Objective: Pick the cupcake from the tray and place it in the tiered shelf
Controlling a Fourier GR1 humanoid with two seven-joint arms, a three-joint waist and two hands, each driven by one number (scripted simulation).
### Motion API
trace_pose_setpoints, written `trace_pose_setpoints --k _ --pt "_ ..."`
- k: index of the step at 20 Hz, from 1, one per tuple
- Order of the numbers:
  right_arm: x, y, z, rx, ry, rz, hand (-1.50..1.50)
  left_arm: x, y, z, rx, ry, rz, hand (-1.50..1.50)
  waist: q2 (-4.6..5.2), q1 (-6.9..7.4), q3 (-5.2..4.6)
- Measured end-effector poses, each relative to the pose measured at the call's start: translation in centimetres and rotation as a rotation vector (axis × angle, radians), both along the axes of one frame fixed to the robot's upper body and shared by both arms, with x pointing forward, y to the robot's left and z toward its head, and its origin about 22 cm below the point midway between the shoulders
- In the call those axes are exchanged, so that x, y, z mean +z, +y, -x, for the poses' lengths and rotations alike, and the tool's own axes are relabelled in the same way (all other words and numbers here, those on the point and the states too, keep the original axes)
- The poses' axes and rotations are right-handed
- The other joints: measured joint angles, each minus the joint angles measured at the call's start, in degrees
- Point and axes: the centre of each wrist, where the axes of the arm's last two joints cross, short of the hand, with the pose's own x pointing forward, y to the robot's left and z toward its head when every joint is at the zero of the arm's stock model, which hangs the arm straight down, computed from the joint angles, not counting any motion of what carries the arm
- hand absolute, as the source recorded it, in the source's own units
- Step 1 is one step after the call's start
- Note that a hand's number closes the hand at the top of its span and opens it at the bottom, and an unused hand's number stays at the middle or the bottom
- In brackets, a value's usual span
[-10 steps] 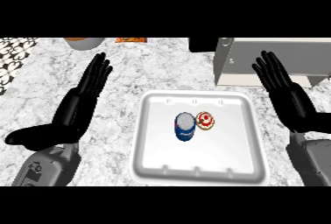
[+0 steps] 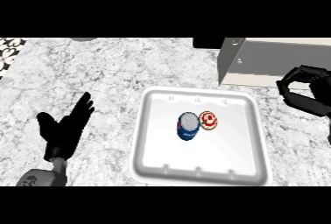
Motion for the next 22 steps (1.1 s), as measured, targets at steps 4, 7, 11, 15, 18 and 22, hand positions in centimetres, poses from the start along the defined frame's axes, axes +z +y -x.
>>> trace_pose_setpoints --k 4,7,11,15,18,22 --pt "-2.1 -1.8 -1.6 0.011 0.086 0.004 -1.5 -1.3 1.2 0.5 0.04 0.116 0.016 0.0 -0.33 0.15 0.1" --pt "-3.1 -2.5 -2.0 0.108 0.107 0.034 -1.5 -1.6 1.9 0.3 0.062 0.144 0.023 0.0 -0.67 -0.27 0.21" --pt "-1.4 -3.2 -2.2 0.259 0.15 0.081 -1.5 -1.7 2.5 0.6 0.076 0.156 0.023 0.0 -1.14 -0.99 0.25" --pt "2.0 -2.0 -3.1 0.371 0.194 0.143 -1.5 -2.1 3.2 0.9 0.083 0.162 0.024 0.0 -1.48 -1.59 0.24" --pt "3.6 0.3 -3.1 0.422 0.231 0.218 -1.5 -2.3 3.5 1.2 0.088 0.153 0.027 0.0 -1.67 -1.89 0.25" --pt "5.4 3.6 -3.0 0.414 0.28 0.312 -1.5 -2.0 3.5 1.3 0.093 0.161 0.026 0.0 -1.73 -2.05 0.17"
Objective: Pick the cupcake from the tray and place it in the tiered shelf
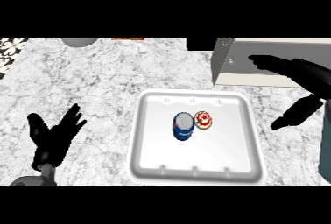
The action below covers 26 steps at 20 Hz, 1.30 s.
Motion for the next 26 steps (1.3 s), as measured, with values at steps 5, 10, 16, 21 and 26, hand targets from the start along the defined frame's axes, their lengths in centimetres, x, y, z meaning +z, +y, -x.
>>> trace_pose_setpoints --k 5,10,16,21,26 --pt "1.9 5.0 0.4 -0.067 0.005 0.096 -1.5 -0.2 -0.2 0.0 0.004 -0.002 -0.001 0.0 0.03 0.1 0.05" --pt "2.0 9.7 1.3 -0.128 0.002 0.201 -1.5 -0.1 0.0 -0.2 -0.004 0.001 0.0 0.0 0.13 0.27 0.06" --pt "0.8 13.4 1.6 -0.131 0.05 0.319 -1.5 0.3 -0.5 -0.4 -0.004 0.006 0.005 0.0 0.28 0.5 0.03" --pt "0.1 15.1 2.6 -0.122 0.066 0.4 -1.5 0.1 0.0 0.1 -0.008 -0.003 0.006 0.0 0.26 0.42 0.07" --pt "-1.3 15.7 3.5 -0.162 0.071 0.452 -1.5 0.0 -0.6 0.4 -0.003 -0.009 0.002 0.0 0.24 0.42 0.12"
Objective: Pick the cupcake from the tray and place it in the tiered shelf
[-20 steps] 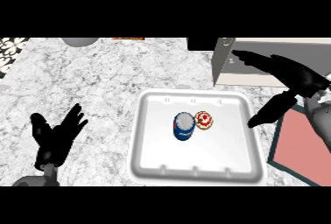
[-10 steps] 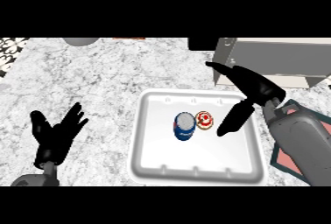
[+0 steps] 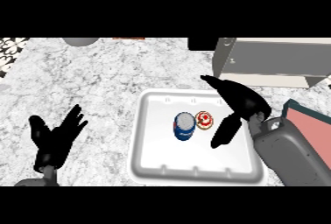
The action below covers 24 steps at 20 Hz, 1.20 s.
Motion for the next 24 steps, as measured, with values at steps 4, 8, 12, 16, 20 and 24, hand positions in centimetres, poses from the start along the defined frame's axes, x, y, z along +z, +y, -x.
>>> trace_pose_setpoints --k 4,8,12,16,20,24 --pt "-1.1 0.3 0.0 -0.022 -0.015 0.032 -1.5 0.2 0.4 -0.2 0.001 0.015 -0.003 0.0 0.06 0.05 -0.03" --pt "-2.2 1.2 0.2 -0.03 -0.017 0.047 -1.5 0.1 0.8 -0.9 0.001 0.021 -0.006 0.0 0.04 0.04 0.04" --pt "-3.0 1.3 0.4 -0.037 -0.025 0.06 -1.5 0.0 0.8 -1.1 0.006 0.016 -0.016 0.0 0.0 0.04 0.08" --pt "-4.6 1.7 0.5 -0.047 -0.03 0.092 -1.5 -0.1 0.4 -1.1 0.005 0.017 -0.01 0.0 0.01 0.07 0.09" --pt "-5.9 1.5 -0.1 -0.068 -0.04 0.12 -1.5 0.0 0.3 -1.3 0.004 0.022 -0.01 0.0 0.02 0.13 0.11" --pt "-7.1 1.6 -0.8 -0.07 -0.065 0.136 -1.5 0.0 -0.1 -0.8 -0.005 0.009 -0.002 0.0 0.06 0.16 0.03"
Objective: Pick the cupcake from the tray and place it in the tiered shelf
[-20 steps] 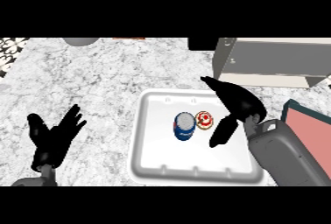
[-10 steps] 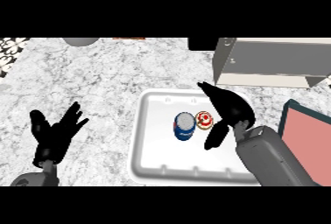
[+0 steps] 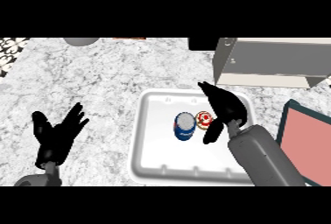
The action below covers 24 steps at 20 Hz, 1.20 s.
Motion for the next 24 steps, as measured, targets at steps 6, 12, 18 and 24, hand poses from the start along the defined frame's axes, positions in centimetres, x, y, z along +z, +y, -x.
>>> trace_pose_setpoints --k 6,12,18,24 --pt "-1.5 -0.2 -0.9 -0.001 -0.026 -0.035 -1.5 -0.2 -0.3 -0.2 0.005 -0.001 -0.004 0.0 -0.03 0.0 0.08" --pt "-3.2 0.4 -1.4 0.023 -0.032 -0.054 1.5 -0.2 0.2 -0.1 0.007 0.006 -0.002 0.0 -0.03 0.02 0.08" --pt "-4.7 1.1 -1.0 0.203 0.034 0.03 1.5 0.2 0.4 -0.4 0.002 0.016 0.002 0.0 -0.33 0.07 -0.29" --pt "-5.0 1.9 0.2 0.26 0.012 -0.04 1.5 -0.5 0.9 -0.4 0.01 0.003 -0.006 0.0 -0.46 -0.28 -0.15"
